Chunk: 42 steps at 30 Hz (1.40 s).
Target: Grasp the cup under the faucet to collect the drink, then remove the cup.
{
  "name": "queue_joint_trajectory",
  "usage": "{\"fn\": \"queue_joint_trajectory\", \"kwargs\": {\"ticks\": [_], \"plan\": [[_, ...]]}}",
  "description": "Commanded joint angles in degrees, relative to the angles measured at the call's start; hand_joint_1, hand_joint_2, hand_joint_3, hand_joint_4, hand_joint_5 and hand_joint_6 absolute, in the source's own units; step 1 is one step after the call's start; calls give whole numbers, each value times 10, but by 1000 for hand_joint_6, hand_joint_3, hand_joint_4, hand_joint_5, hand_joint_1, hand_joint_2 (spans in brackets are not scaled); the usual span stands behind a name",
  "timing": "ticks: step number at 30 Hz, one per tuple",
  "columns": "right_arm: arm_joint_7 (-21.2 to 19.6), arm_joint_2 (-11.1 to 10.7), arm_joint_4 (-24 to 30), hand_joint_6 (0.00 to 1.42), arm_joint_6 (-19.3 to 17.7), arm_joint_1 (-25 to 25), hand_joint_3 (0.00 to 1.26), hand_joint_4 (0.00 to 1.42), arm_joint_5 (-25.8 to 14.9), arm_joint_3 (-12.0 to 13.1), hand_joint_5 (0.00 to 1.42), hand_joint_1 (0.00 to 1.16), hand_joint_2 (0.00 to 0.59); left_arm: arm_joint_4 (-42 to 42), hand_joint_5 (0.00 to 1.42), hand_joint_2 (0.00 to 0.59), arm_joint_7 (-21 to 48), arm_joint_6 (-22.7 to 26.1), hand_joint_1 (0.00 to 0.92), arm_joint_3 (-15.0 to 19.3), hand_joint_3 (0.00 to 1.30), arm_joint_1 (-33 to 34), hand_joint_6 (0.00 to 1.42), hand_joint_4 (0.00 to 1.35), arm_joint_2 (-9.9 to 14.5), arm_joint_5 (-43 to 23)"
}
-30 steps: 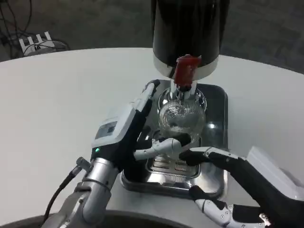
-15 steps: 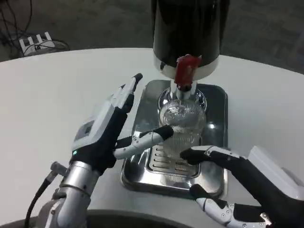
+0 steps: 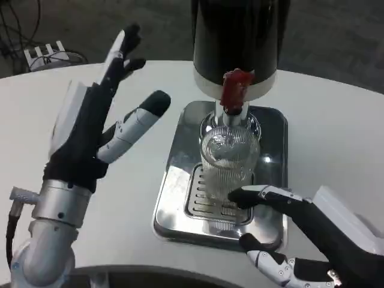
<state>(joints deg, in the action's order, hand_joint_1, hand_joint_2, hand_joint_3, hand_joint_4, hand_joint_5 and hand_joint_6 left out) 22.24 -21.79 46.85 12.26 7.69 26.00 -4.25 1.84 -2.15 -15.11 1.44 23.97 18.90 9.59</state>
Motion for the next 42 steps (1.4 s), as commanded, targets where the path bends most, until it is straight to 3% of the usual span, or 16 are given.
{"fn": "queue_joint_trajectory", "kwargs": {"ticks": [1,6,13,16,20,23,27,42], "plan": [[-8,4,-5,47,-2,4,290,276,5,-2,156,657,475,43,246,0,17,22,6,24,135,-8,252,151,-11,-36],[-8,9,-2,48,-2,5,290,276,11,-5,163,656,475,48,410,13,59,44,28,41,322,11,452,327,-15,-106],[-7,12,3,48,-2,10,290,276,14,-4,166,655,475,49,582,18,88,32,47,46,522,28,646,473,-7,-110],[-6,11,6,48,-2,12,290,276,13,-4,166,655,475,42,577,26,99,35,50,47,510,37,644,457,-7,-115],[-6,11,9,48,-3,16,290,276,13,-3,166,655,475,11,440,30,138,45,67,41,340,69,495,319,1,-134],[-7,12,13,48,-4,21,290,276,12,-2,166,655,475,-35,404,40,192,52,70,33,288,108,455,274,3,-165],[-9,13,16,48,-5,28,290,276,12,1,166,655,475,-66,420,38,236,49,68,21,294,134,464,292,1,-180],[-4,10,20,48,-3,22,290,276,8,4,166,655,475,-88,468,35,248,49,54,8,366,152,497,363,-12,-174]]}}
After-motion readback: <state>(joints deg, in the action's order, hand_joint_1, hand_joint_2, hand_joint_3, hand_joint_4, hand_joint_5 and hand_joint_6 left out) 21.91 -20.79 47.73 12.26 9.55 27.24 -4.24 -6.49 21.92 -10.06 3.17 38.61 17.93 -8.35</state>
